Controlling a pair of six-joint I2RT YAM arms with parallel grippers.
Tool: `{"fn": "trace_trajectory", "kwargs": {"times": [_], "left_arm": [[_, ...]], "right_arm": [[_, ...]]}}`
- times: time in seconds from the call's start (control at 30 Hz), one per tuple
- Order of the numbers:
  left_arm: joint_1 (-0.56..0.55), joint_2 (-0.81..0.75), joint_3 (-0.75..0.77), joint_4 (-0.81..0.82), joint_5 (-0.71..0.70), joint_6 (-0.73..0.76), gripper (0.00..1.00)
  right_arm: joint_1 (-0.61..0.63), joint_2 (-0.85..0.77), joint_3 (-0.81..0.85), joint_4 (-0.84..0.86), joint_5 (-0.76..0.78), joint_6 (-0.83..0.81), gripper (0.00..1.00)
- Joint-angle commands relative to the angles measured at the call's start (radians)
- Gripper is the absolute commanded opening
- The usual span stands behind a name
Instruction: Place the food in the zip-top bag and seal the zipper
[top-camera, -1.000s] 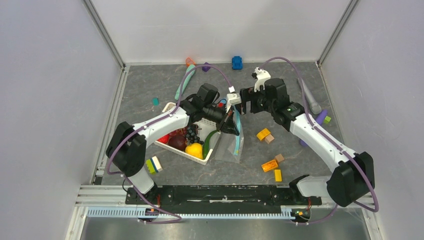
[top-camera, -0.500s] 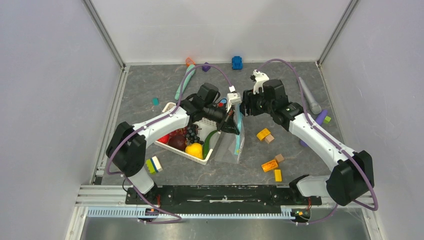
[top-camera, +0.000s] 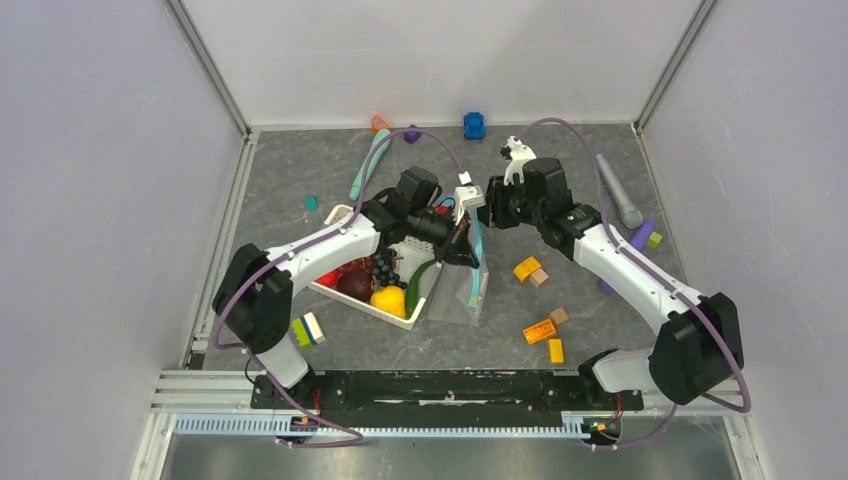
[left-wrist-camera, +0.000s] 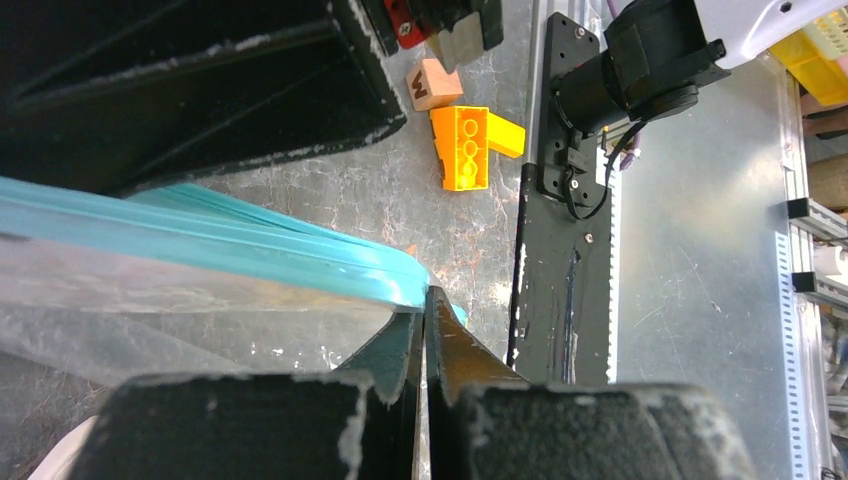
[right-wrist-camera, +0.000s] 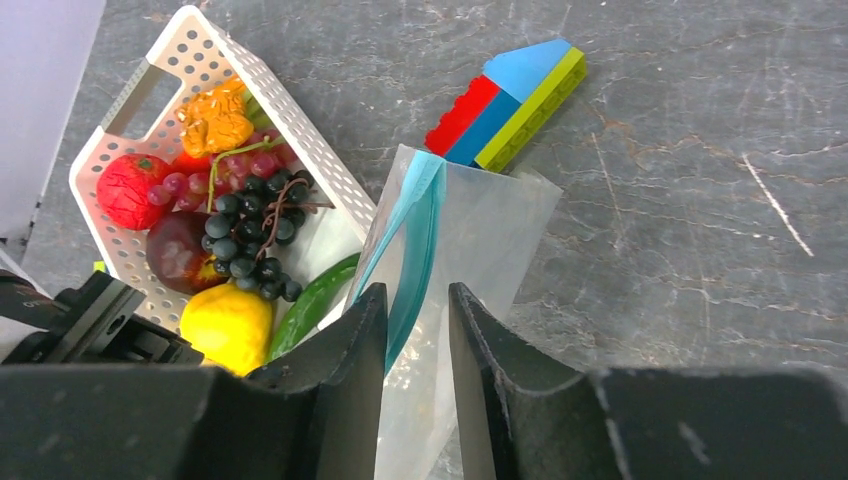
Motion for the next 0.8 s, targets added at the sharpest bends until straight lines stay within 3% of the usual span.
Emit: {"fn": "trace_trajectory", "kwargs": {"times": [0.0,0.13,0.2,0.23,0.3,0.37,0.43,0.47,0.5,0.53,0.77], "left_arm": [[-0.009,0.006,0.036,0.006,-0.028,0.012,0.02],[-0.01,0.005,0.035,0.007,-0.043,0.005,0.02],[-0.011,0.001,0.033,0.007,-0.057,0.0,0.05],[-0.011,-0.002,0.032,0.008,-0.061,-0.003,0.09],[-0.011,-0.008,0.025,0.023,-0.069,-0.023,0.13],[-0.011,-0.022,0.006,0.068,-0.101,-0.074,0.29],[-0.01,-0.038,-0.01,0.102,-0.107,-0.099,0.35],[-0.01,-0.046,-0.017,0.12,-0.114,-0.115,0.55],[-0.01,-0.053,-0.02,0.131,-0.13,-0.135,0.95],[-0.009,-0.058,-0.02,0.138,-0.147,-0.151,0.99],[-0.005,-0.091,0.027,0.105,-0.508,-0.339,1.0]], "right_arm": [[0.003,0.014,-0.011,0.088,-0.055,0.051,0.35],[0.003,0.015,-0.017,0.097,-0.062,0.063,0.25],[0.003,0.013,-0.024,0.107,-0.064,0.062,0.04],[0.004,0.008,-0.025,0.107,-0.06,0.061,0.0],[0.003,-0.006,-0.032,0.119,-0.053,0.051,0.0],[0.004,-0.026,-0.042,0.134,-0.042,0.042,0.0],[0.004,-0.043,-0.047,0.134,-0.027,0.031,0.0],[0.003,-0.053,-0.049,0.135,-0.022,0.021,0.0],[0.003,-0.063,-0.053,0.135,-0.018,0.015,0.0],[0.003,-0.071,-0.055,0.135,-0.015,0.009,0.0],[0.008,-0.129,-0.097,0.169,0.012,-0.013,0.0]]}}
